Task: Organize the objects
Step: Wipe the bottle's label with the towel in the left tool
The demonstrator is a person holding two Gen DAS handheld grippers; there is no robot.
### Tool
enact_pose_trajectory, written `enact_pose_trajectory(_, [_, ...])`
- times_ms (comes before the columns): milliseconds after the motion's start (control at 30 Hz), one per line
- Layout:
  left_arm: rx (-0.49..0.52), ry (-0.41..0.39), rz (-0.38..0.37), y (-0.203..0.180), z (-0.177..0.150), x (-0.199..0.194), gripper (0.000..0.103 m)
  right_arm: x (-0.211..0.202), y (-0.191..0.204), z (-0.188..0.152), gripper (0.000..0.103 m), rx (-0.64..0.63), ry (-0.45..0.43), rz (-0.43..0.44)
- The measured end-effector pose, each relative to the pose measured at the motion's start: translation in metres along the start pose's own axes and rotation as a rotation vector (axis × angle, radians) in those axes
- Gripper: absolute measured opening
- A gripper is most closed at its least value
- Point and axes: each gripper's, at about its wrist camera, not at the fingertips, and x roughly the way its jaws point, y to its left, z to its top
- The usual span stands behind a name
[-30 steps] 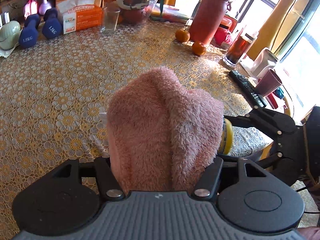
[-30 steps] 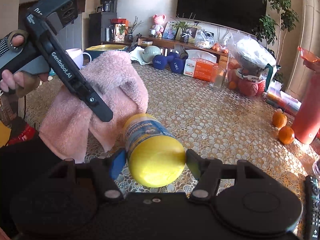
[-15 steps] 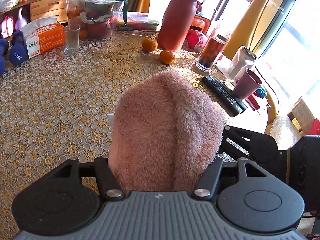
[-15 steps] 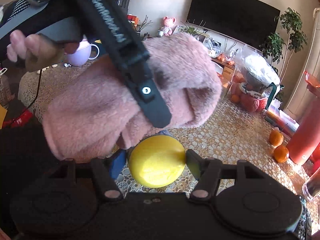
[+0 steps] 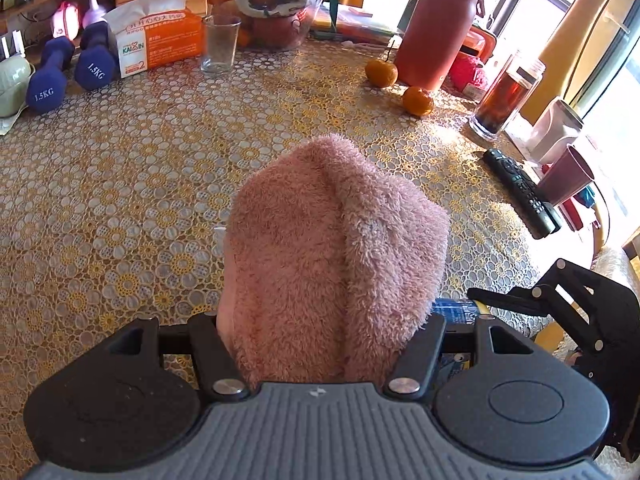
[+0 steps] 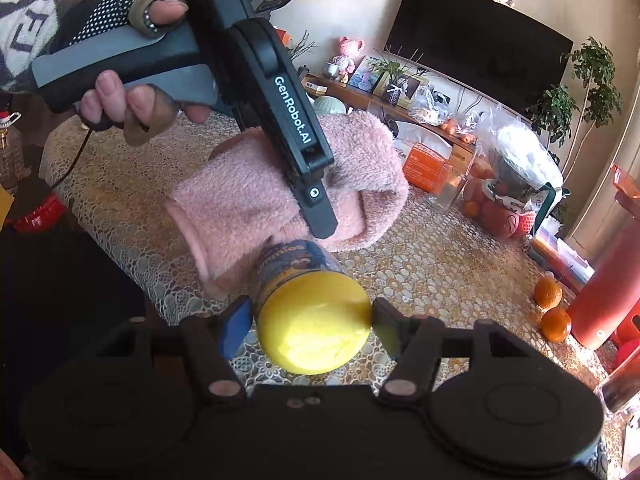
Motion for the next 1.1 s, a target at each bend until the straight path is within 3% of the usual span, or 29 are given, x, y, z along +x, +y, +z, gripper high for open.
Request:
enact_pose_trajectory(133, [0.003, -0.015, -0.047, -0.003, -0.002, -0.018, 0.062, 0.000, 0.008, -0.003, 0.065, -0.078, 0.005, -0.016])
enact_pose_trajectory(267, [0.112, -0.019, -0.138, -0.037, -0.002, -0.032, 0.062, -0.001, 0.011, -0.005, 0.065, -0.118, 0.007, -0.020])
enact_pose_trajectory(433, [0.169, 0.011, -0.185, -0.072, -0.003, -0.020, 0.062, -0.001, 0.020, -0.007, 0.065, -0.190, 0.014, -0.037])
enact_pose_trajectory(667, [0.183, -0.004, -0.123, -0.077, -0.006, -0.005, 0.062, 0.000, 0.013, -0.011, 0.064, -0.146, 0.035, -0.023])
enact_pose_trajectory(967, [0.065, -0.025, -0.057, -0.029, 0.005, -0.004, 0.062, -0.003, 0.011, -0.008, 0.064, -0.146, 0.005, -0.025])
enact_pose_trajectory(1100, [0.000, 0.003, 0.003, -0.005, 0.004, 0.004, 0.062, -0.001, 0.009, -0.008, 0.064, -0.148, 0.009, -0.025])
